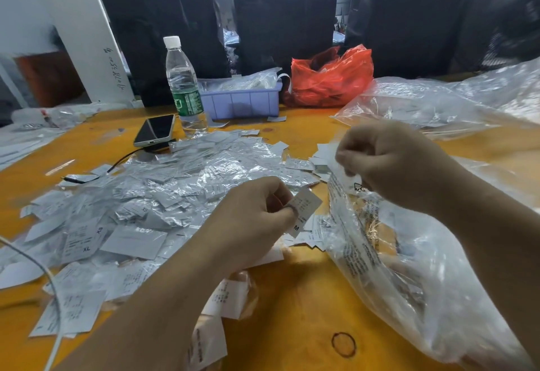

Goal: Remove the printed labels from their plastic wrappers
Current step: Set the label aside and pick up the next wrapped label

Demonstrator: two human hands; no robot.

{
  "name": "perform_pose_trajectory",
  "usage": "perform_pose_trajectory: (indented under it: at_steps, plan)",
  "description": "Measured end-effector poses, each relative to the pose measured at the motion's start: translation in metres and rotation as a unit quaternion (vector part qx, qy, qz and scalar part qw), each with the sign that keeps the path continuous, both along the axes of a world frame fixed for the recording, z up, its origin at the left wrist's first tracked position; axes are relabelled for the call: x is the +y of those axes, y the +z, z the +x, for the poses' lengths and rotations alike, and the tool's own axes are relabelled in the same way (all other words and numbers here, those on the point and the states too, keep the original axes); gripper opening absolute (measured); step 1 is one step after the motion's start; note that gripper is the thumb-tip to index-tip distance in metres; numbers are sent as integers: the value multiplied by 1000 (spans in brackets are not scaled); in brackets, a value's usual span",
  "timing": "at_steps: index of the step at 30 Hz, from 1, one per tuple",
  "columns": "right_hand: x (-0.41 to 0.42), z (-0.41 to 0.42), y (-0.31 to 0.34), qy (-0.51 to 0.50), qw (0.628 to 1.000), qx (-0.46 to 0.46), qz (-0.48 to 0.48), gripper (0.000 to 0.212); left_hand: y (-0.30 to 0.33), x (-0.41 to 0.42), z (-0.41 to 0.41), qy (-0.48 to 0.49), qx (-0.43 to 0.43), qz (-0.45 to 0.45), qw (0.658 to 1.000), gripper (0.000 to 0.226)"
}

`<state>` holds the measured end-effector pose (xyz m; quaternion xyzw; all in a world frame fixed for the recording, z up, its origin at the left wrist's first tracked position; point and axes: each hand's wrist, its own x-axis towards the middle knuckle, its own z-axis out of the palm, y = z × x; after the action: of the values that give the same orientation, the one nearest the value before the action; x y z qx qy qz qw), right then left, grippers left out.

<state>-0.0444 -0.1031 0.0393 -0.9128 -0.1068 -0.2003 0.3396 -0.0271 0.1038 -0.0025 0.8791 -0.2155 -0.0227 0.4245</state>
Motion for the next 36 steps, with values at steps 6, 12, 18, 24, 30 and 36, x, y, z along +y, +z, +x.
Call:
perform_pose_trajectory:
  at_steps: [6,12,18,24,30,36]
  plan:
    - [14,-4,-3,133,931,98,327,29,3,1,6,24,59,-102,993,8]
    - [25,-2,-16,177,867,227,406,23,4,3,10,37,110,-231,966,8]
    - [28,-1,-20,200,846,260,421,13,8,2,8,42,147,-300,942,8]
    - [29,0,-21,178,855,260,412,21,10,3,6,21,143,-284,948,8]
    - [31,0,-25,178,867,255,390,21,9,5,5,14,111,-241,964,19]
    - [32,-1,-26,165,895,215,354,19,9,4,3,53,35,-211,975,12]
